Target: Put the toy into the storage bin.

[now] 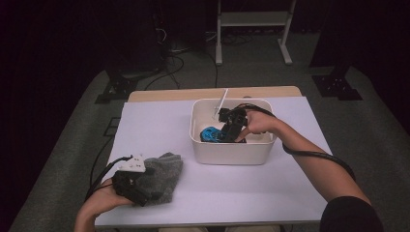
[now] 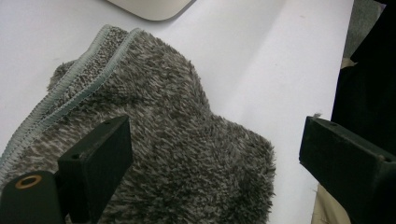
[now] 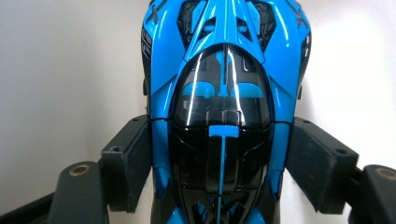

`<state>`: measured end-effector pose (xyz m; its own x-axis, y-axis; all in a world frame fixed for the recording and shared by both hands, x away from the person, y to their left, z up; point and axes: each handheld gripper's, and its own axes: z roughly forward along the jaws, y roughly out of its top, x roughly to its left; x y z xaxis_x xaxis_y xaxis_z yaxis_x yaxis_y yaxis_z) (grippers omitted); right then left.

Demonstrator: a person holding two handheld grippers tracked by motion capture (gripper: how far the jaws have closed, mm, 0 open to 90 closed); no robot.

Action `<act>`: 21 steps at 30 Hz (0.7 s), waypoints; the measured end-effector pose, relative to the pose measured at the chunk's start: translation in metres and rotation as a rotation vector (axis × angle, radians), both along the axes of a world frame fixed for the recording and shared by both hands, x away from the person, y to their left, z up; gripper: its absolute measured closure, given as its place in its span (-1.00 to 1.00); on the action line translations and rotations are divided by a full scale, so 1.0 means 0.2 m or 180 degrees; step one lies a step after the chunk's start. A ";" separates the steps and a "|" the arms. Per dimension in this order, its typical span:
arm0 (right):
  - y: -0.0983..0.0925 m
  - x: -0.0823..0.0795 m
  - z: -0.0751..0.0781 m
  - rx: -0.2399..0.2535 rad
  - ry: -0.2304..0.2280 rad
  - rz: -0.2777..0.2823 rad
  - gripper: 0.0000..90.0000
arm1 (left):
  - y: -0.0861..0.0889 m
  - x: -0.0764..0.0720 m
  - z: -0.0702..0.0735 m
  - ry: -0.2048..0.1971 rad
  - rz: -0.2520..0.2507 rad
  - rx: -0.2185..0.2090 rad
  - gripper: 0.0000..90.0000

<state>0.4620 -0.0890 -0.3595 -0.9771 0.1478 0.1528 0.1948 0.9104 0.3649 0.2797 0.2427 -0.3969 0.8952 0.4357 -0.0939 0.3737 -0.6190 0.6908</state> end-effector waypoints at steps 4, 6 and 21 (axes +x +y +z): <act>0.01 -0.01 -0.01 -0.0077 -0.0042 -0.0004 -0.43 | 0.00 0.00 0.00 -0.0005 -0.0005 0.0002 -0.80; 0.02 -0.01 -0.02 -0.0169 -0.0063 0.0006 -0.45 | 0.00 0.00 0.00 -0.0009 -0.0006 -0.0003 -0.80; -0.01 -0.02 0.07 0.0110 -0.0027 -0.0071 -0.35 | -0.01 -0.01 0.02 -0.0032 -0.0018 -0.0025 -0.80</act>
<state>0.4588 -0.0902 -0.3464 -0.9749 0.1645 0.1498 0.2117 0.8927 0.3979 0.2778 0.2404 -0.3928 0.8986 0.4298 -0.0882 0.3631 -0.6156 0.6995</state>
